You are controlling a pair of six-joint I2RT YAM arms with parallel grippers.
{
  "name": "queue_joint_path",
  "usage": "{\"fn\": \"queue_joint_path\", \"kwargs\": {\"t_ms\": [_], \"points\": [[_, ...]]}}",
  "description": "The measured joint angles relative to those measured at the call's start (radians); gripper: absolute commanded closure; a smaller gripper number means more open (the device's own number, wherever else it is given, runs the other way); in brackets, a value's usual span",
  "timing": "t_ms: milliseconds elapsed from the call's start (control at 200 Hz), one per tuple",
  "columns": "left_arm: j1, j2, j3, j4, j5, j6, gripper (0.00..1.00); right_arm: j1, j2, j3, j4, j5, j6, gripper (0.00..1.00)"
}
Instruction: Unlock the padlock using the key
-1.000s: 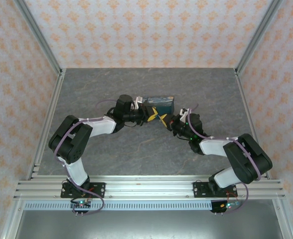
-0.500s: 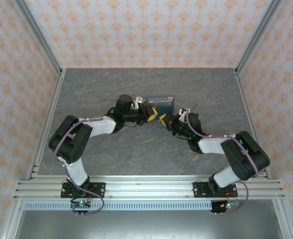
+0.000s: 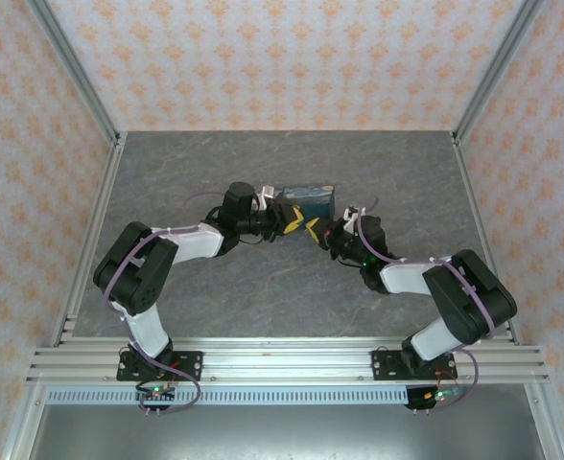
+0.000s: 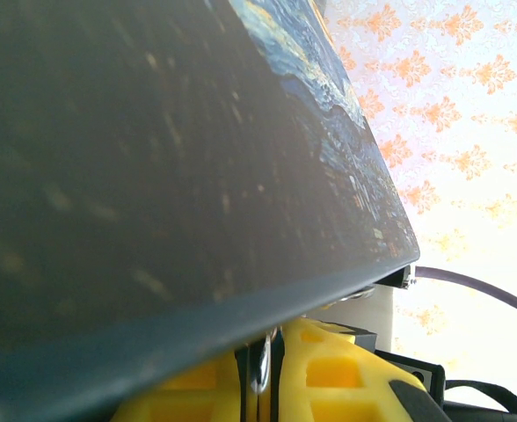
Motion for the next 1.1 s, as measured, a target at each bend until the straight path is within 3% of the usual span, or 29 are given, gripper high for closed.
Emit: {"fn": "queue_joint_path", "kwargs": {"t_ms": [1101], "points": [[0.000, -0.010, -0.001, -0.002, -0.001, 0.003, 1.00, -0.001, -0.072, -0.046, -0.025, 0.005, -0.008, 1.00]]}}
